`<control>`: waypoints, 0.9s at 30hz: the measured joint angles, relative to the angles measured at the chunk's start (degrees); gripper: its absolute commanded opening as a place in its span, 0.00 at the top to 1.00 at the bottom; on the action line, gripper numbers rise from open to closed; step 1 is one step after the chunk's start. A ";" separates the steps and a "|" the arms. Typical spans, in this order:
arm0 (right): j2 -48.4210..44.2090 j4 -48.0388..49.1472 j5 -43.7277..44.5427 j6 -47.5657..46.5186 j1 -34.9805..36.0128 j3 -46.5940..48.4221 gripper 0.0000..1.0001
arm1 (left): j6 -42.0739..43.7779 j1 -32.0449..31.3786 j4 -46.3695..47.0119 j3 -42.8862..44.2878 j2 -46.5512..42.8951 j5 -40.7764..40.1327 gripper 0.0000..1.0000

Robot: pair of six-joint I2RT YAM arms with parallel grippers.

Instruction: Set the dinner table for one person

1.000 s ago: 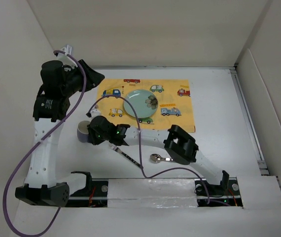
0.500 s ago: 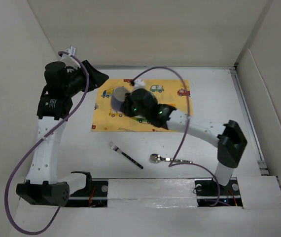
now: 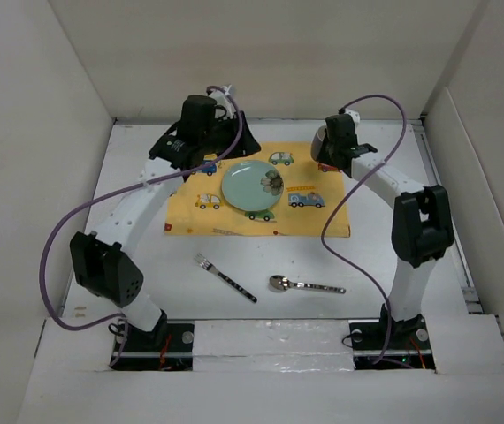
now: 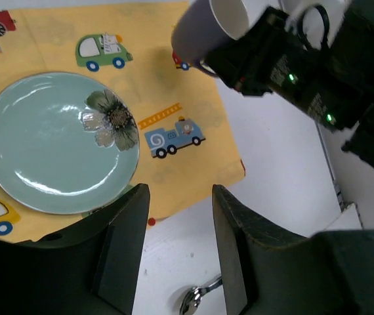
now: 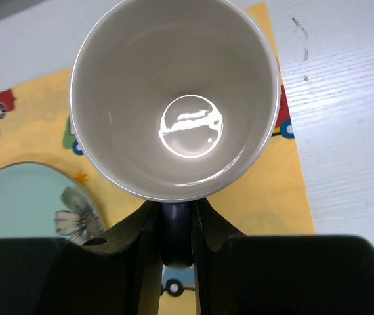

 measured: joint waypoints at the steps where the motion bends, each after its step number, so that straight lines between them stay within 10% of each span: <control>1: 2.05 -0.76 -0.44 -0.52 -0.52 1.70 1.00 | 0.13 -1.33 0.46 0.22 0.44 -0.44 0.59; 18: 16.70 -3.89 0.96 -6.64 -3.37 16.90 1.00 | -1.73 -10.80 -2.89 -32.22 -19.04 -16.70 0.58; 27: 17.97 -4.35 1.07 -5.57 -3.87 17.03 0.63 | -7.19 -10.40 -7.61 -42.34 -24.37 -22.38 0.57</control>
